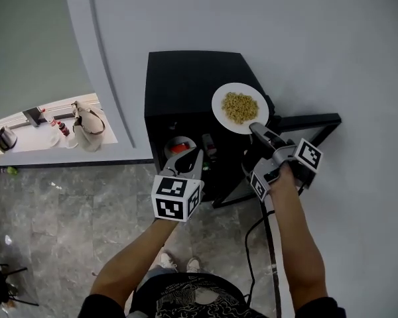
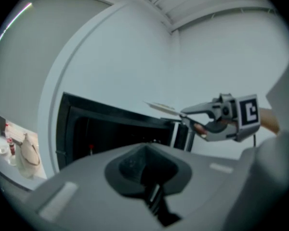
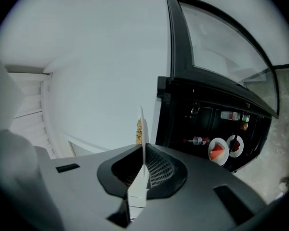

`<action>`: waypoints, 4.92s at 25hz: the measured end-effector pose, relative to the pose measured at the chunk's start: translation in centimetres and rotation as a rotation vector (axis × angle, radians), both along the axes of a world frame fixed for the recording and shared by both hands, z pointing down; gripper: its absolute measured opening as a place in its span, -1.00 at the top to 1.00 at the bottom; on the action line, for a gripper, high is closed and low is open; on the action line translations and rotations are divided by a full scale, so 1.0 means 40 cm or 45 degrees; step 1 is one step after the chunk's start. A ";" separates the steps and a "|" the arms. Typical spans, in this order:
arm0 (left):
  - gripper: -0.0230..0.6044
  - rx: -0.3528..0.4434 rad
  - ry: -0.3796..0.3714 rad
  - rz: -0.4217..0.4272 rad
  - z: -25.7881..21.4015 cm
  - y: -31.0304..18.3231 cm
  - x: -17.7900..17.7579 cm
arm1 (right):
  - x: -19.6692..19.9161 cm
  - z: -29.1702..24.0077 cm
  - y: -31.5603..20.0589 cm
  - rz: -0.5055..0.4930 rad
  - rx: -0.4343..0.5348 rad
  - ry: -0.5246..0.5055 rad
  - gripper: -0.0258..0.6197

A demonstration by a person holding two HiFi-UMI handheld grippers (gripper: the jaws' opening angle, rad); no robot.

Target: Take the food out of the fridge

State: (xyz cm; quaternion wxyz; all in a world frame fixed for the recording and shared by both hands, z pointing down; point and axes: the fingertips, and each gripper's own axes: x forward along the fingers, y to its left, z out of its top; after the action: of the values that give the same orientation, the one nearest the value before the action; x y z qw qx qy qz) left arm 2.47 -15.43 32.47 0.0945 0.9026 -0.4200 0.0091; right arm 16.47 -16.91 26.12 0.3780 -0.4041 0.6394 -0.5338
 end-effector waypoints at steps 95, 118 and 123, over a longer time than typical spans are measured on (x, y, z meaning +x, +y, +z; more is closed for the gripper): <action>0.92 -0.109 -0.169 -0.163 0.217 -0.008 -0.089 | -0.312 0.534 -0.009 -0.277 0.048 0.779 0.88; 0.92 -0.249 -0.258 -0.058 0.379 -0.162 -0.188 | -0.368 0.918 -0.319 -0.114 -0.328 0.213 0.65; 0.92 -0.279 -0.253 -0.066 0.398 -0.165 -0.211 | -0.364 0.940 -0.340 -0.080 -0.380 0.196 0.68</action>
State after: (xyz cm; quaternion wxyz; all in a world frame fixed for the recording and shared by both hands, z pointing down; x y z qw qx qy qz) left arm -5.95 -22.05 48.38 0.1505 0.8704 -0.4469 0.1419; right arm 1.91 -30.51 63.72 0.2469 -0.4753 0.5924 -0.6019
